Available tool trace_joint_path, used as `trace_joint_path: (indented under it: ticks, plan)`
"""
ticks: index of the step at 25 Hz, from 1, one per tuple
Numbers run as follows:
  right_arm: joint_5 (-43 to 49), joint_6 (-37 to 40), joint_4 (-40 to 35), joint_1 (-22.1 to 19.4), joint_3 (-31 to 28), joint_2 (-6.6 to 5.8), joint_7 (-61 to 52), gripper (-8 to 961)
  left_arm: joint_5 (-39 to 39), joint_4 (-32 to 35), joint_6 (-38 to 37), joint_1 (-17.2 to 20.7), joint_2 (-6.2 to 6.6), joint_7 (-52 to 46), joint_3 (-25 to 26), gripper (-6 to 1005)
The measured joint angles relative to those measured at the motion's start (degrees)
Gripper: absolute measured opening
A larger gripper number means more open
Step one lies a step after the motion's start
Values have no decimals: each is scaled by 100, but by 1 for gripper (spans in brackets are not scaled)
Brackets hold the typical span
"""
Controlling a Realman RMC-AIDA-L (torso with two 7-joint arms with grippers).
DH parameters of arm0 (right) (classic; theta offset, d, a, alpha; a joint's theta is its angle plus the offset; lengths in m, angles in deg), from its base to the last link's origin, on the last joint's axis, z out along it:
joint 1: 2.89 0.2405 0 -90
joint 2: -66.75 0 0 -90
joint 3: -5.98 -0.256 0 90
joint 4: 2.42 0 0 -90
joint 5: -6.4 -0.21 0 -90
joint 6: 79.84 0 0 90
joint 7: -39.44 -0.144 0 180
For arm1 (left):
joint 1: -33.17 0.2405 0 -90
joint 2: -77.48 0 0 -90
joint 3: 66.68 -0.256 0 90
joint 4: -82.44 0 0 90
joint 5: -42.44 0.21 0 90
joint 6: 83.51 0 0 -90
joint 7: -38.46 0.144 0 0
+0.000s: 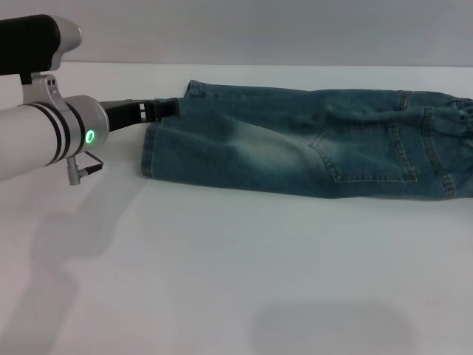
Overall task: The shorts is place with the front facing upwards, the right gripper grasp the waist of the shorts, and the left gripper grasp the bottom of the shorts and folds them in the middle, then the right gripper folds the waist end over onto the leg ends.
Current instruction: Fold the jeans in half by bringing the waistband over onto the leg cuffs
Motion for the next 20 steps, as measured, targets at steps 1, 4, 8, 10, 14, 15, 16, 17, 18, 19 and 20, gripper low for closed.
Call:
trace_joint_path:
  ticks: [1, 4, 8, 10, 14, 15, 16, 17, 18, 19, 20]
  plan:
    - [0, 0, 0, 0, 0, 0, 0, 651, -1, 0, 0, 0, 0, 0, 0, 859]
    - [6, -54, 14, 57, 32, 0, 9, 651, -3, 0, 0, 1, -1, 0, 0, 859]
    - [18, -98, 25, 99, 42, 0, 22, 651, -5, 0, 0, 1, -2, 0, 0, 859]
    - [25, -112, 31, 124, 45, 0, 33, 651, -6, 0, 0, 1, -2, 0, 1, 859]
    - [32, -172, 63, 181, 47, 0, 69, 652, -6, 8, 0, 1, -2, 0, 9, 859]
    - [36, -209, 86, 202, 47, 0, 112, 652, -6, 9, -1, 1, -2, 0, 10, 859]
    - [36, -209, 86, 202, 47, 0, 112, 652, -6, 18, -1, -1, -2, 0, 17, 859]
    - [37, -229, 94, 215, 47, 0, 133, 652, -7, 29, -1, -9, -2, 0, 24, 859]
    - [37, -251, 100, 229, 46, 0, 145, 652, -7, 50, -1, -22, -2, 0, 36, 860]
    - [38, -265, 101, 238, 46, 0, 147, 652, -6, 59, -1, -30, -2, 0, 42, 860]
    - [38, -278, 101, 245, 46, 0, 147, 652, -6, 66, -1, -38, -4, 0, 46, 860]
